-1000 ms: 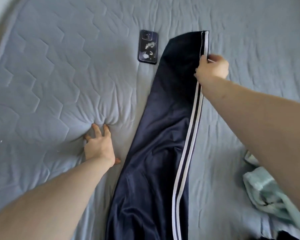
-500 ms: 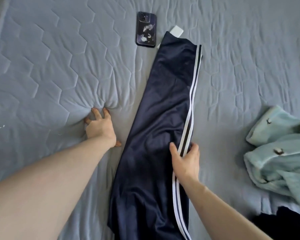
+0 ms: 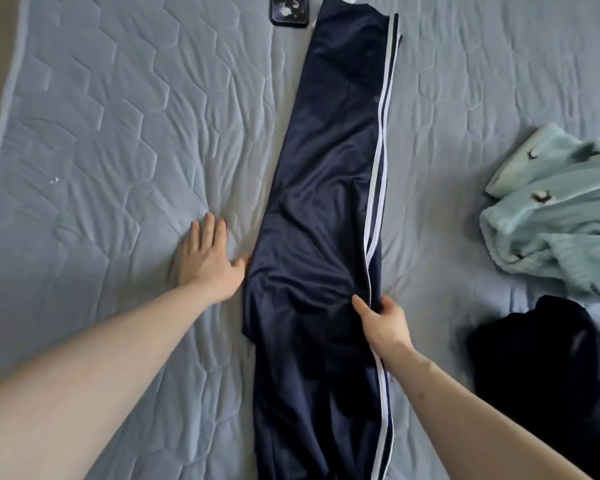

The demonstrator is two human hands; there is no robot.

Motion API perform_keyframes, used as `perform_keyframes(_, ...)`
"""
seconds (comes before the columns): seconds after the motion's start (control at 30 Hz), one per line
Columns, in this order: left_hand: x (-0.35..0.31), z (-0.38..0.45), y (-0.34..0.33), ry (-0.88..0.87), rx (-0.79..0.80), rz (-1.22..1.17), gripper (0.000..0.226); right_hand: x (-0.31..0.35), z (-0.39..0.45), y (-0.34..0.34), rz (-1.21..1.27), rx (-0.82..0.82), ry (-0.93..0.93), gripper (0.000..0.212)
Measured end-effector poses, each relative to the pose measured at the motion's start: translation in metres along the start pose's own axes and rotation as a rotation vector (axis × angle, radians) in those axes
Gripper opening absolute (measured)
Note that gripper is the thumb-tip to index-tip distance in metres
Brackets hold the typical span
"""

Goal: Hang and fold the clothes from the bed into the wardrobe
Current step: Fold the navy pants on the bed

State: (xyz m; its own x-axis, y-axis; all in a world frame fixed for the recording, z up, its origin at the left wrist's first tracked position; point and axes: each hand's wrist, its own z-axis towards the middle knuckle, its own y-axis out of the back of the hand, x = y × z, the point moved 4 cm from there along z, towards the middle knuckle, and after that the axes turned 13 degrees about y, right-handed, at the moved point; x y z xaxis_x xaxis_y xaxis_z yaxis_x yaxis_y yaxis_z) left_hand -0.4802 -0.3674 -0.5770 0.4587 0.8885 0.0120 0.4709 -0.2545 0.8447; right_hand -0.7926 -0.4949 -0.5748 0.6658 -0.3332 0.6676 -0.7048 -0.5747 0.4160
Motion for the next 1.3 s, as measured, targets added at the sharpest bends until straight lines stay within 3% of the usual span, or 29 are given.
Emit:
perform_keyframes(0.1, 0.018, -0.076, -0.033, -0.017, 0.056, -0.192, 0.080, -0.016, -0.035, 0.004, -0.073, 0.073, -0.065, 0.025)
perform_keyframes(0.23, 0.038, -0.173, -0.062, 0.141, 0.168, -0.474, 0.058, -0.054, -0.092, 0.014, -0.066, 0.152, -0.168, 0.026)
perform_keyframes(0.4, 0.047, -0.249, -0.095, 0.367, 0.559, -0.686, 0.035, -0.094, -0.156, 0.011, 0.078, 0.198, -0.300, 0.016)
perform_keyframes(0.53, 0.041, -0.275, -0.112, 0.376, 0.688, -0.605, 0.048, -0.109, -0.183, 0.002, 0.175, 0.184, -0.347, 0.010)
perform_keyframes(0.67, 0.053, -0.288, -0.113, 0.394, 0.706, -0.586, 0.036, -0.112, -0.204, 0.006, 0.083, 0.212, -0.352, 0.020)
perform_keyframes(0.83, 0.091, -0.337, -0.120, 0.367, 0.868, -0.476, 0.019, -0.108, -0.253, 0.012, -0.138, 0.309, -0.390, 0.033)
perform_keyframes(0.97, 0.117, -0.374, -0.120, 0.419, 0.861, -0.529, 0.012, -0.108, -0.302, 0.015, -0.089, 0.340, -0.494, 0.031)
perform_keyframes(1.07, 0.123, -0.380, -0.099, 0.477, 0.738, -0.597, 0.033, -0.094, -0.317, 0.019, 0.011, 0.278, -0.486, 0.034)
perform_keyframes(1.2, 0.106, -0.366, -0.042, 0.402, 0.678, -0.654, 0.059, -0.057, -0.303, 0.032, 0.113, 0.156, -0.330, 0.066)
perform_keyframes(1.23, 0.097, -0.358, -0.025, 0.362, 0.690, -0.683, 0.056, -0.044, -0.296, 0.036, 0.149, 0.137, -0.292, 0.070)
perform_keyframes(1.3, 0.077, -0.338, 0.009, 0.279, 0.679, -0.747, 0.029, -0.016, -0.276, 0.044, 0.206, 0.100, -0.251, 0.056)
